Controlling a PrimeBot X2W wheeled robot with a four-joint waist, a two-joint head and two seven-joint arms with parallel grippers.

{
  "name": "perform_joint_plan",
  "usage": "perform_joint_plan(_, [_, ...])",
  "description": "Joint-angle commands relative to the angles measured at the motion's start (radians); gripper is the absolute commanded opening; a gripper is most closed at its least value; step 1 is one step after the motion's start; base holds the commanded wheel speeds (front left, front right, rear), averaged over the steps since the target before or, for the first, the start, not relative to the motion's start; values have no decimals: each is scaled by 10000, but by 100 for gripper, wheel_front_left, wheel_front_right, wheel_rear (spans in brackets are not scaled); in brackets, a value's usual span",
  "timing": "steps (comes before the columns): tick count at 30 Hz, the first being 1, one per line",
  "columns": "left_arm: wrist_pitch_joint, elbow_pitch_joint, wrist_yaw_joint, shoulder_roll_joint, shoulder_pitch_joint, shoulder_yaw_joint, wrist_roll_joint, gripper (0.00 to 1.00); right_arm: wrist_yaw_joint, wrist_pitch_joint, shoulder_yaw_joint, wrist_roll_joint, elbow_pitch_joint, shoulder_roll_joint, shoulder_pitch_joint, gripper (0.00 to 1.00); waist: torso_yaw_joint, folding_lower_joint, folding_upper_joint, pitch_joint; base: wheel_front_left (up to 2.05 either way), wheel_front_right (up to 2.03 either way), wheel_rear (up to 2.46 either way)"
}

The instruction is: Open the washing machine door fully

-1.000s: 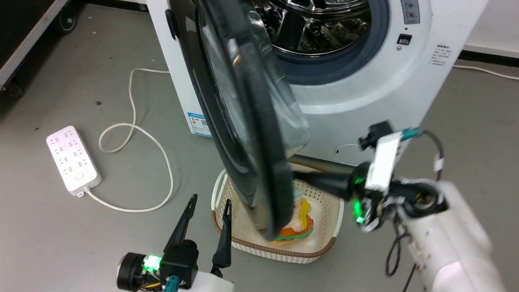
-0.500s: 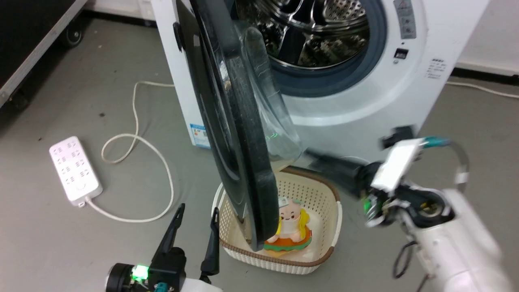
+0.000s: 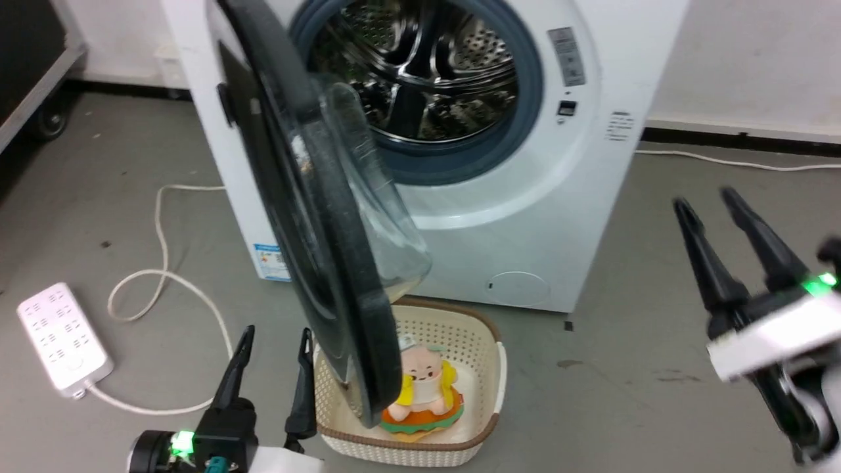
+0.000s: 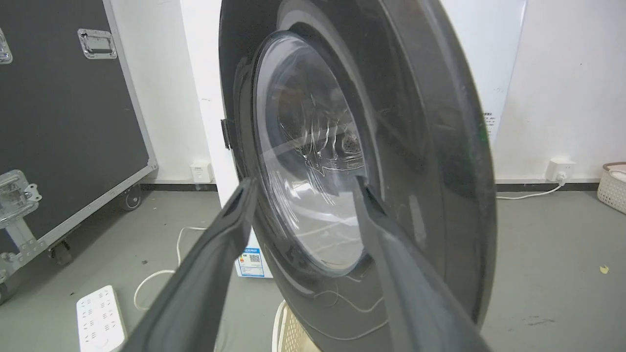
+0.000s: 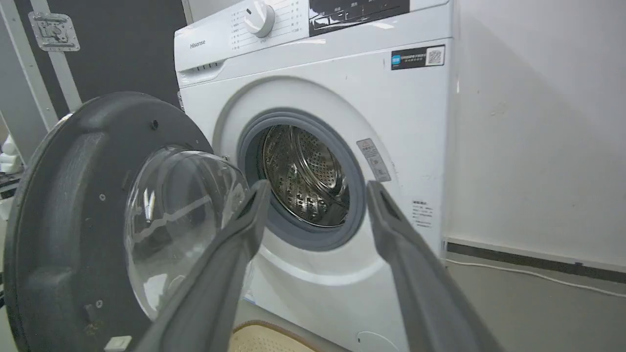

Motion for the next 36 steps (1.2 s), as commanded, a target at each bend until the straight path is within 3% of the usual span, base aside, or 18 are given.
perform_joint_plan(1, [-53, -63, 42, 54, 182, 59, -17, 100, 10, -232, -191, -473, -179, 5, 440, 100, -177, 0, -1, -64, 0, 0, 0])
perform_joint_plan(4, [-53, -136, 47, 67, 281, 132, -47, 100, 10, -716, -1042, -1965, -643, 396, 1375, 100, -332, 0, -1, -56, 0, 0, 0])
perform_joint_plan(5, [-53, -171, 3, 70, 371, 159, -88, 100, 10, -934, -1773, -3260, -1216, 1122, 2357, 100, -437, 0, -1, -11, 0, 0, 0])
perform_joint_plan(11, [-53, -85, -127, 67, 459, 116, -125, 100, 10, -1280, -2510, -5050, -1812, 2539, 3860, 100, -536, 0, -1, 32, 0, 0, 0])
perform_joint_plan(18, [-53, 124, -187, 35, 479, 38, -73, 100, 10, -1579, -2771, -5929, -1606, 3254, 4394, 100, -590, 0, -1, 98, 0, 0, 0])
perform_joint_plan(28, [-53, 223, -176, -49, 455, 124, -31, 100, 10, -1730, -2706, -6018, -1103, 3454, 4331, 100, -595, 0, -1, 130, 0, 0, 0])
perform_joint_plan(29, [-53, 216, -189, -45, 449, 122, -18, 36, 10, -1736, -2698, -6004, -1087, 3460, 4320, 100, -596, 0, -1, 130, 0, 0, 0])
perform_joint_plan(30, [-53, 197, -195, -35, 440, 125, 5, 0, 10, -1741, -2691, -5992, -1076, 3465, 4308, 100, -599, 0, -1, 129, 0, 0, 0])
perform_joint_plan(36, [-53, -559, -62, 81, 223, 410, 285, 0, 10, -1760, -2675, -5934, -1077, 3485, 4220, 100, -599, 0, -1, 160, 0, 0, 0])
